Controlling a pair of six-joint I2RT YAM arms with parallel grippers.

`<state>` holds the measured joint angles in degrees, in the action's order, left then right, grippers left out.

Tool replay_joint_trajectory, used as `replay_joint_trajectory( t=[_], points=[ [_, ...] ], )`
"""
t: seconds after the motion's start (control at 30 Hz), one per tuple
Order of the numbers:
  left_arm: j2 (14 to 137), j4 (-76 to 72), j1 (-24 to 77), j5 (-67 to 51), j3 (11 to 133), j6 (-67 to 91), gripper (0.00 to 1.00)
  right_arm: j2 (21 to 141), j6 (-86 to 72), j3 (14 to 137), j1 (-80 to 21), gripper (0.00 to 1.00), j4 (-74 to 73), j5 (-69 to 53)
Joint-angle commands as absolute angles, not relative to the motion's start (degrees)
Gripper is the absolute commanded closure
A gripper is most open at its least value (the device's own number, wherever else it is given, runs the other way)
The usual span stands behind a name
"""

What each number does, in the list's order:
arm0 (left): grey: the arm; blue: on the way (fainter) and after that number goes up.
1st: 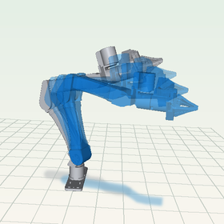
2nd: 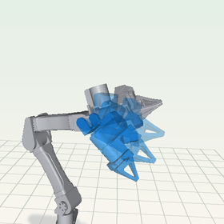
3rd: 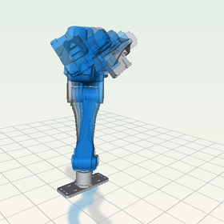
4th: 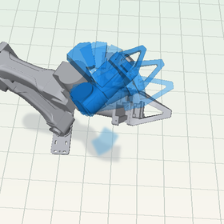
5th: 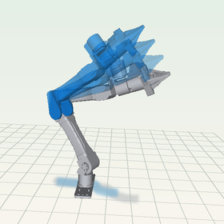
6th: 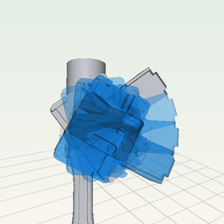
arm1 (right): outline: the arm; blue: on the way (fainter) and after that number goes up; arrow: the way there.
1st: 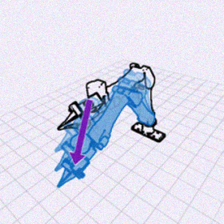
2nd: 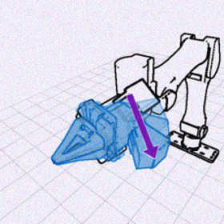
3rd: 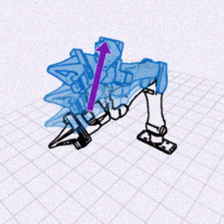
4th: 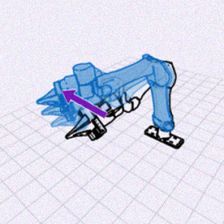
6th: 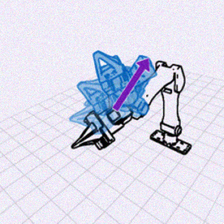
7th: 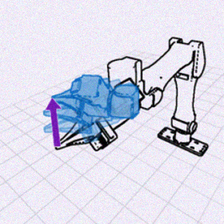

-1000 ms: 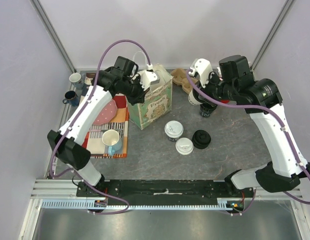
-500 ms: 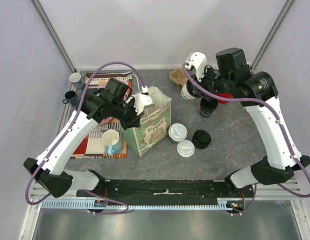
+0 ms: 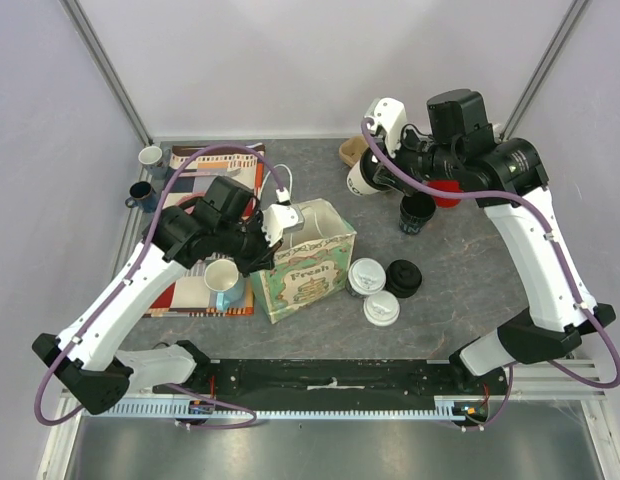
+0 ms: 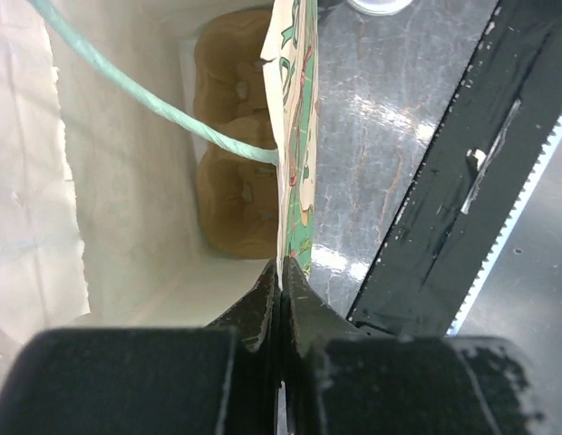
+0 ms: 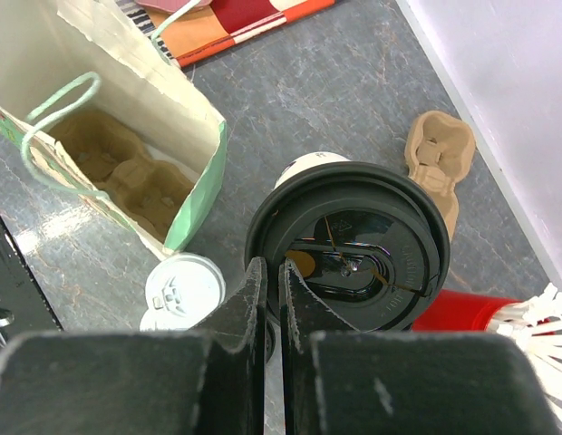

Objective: Pack the takeout coffee

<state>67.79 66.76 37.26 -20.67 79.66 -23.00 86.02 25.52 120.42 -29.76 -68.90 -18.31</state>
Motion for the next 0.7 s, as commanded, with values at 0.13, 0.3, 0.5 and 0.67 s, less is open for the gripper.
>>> replay_joint_trajectory(
  t=[0.13,0.3,0.5,0.67],
  points=[
    [60.84,59.42,38.05,-22.05,73.92,-23.11,0.98,86.31,25.66,120.77,-29.79,1.0,-64.86,-21.62],
    [59.41,59.5,38.32,-24.34,72.33,-22.5,0.97,86.22,25.75,120.32,-29.88,1.0,-64.34,-21.8],
    [58.8,60.73,38.76,-29.35,71.72,-22.68,0.78,86.75,25.75,120.32,-30.32,1.0,-63.98,-23.2],
    [58.1,61.87,38.94,-33.65,72.07,-23.2,0.42,87.01,26.28,120.41,-30.67,1.0,-64.07,-23.12]
  ],
)
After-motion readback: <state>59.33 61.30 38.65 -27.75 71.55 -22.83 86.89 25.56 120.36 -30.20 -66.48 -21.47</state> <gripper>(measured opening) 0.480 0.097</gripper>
